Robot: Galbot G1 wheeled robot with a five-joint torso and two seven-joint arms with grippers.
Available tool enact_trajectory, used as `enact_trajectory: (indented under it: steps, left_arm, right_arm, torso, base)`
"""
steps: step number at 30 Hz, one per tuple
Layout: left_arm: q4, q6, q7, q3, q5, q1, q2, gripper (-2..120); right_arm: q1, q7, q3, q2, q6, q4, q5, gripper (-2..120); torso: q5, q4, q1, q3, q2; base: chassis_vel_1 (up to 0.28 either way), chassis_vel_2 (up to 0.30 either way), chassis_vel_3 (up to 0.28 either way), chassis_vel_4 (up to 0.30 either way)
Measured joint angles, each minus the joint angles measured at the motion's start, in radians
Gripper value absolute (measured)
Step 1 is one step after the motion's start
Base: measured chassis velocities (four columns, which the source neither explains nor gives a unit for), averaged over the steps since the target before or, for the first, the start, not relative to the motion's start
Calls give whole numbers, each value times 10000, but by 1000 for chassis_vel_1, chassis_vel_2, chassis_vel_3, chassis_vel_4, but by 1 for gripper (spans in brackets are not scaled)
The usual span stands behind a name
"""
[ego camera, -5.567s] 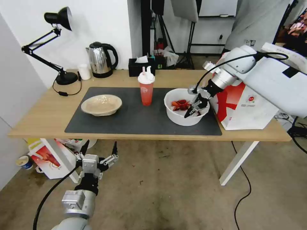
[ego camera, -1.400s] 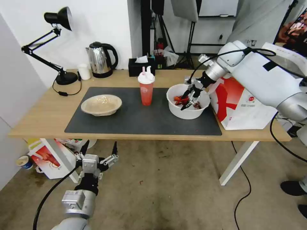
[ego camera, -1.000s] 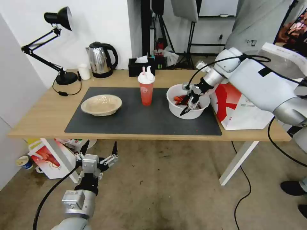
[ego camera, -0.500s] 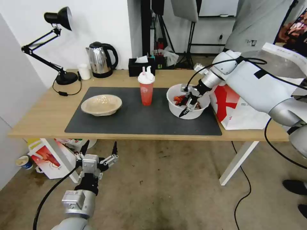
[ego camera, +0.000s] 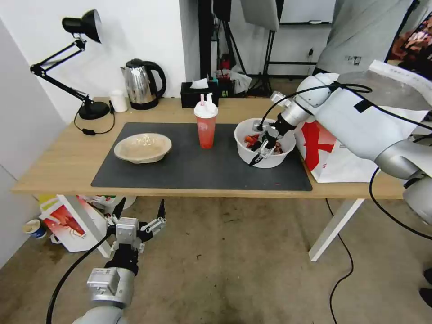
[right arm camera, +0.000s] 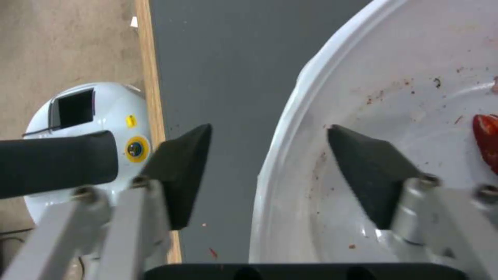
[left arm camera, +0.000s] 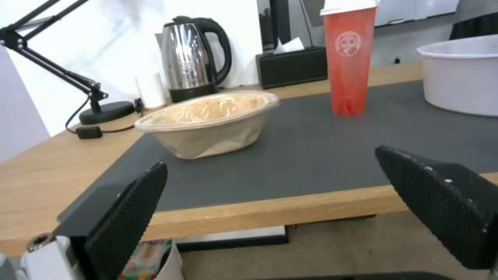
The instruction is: Pick up the trash from the table and place it into the takeout bag.
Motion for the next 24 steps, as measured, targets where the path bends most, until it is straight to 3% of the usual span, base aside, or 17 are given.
enact_trajectory:
  steps: [16,24]
  left_arm:
    - [0,0,0,0,0,0,0,100]
    - [0,0,0,0,0,0,0,100]
  right_arm:
    - [38,-2,18,-101,0,78,63,4]
    - [59,-7,-19,-126,-11,91,165,0]
  torso:
    - [-2,-1,-1,-1,0]
    - [0,0,-1,0,0]
  base:
    - [0,0,0,0]
    - [0,0,0,0]
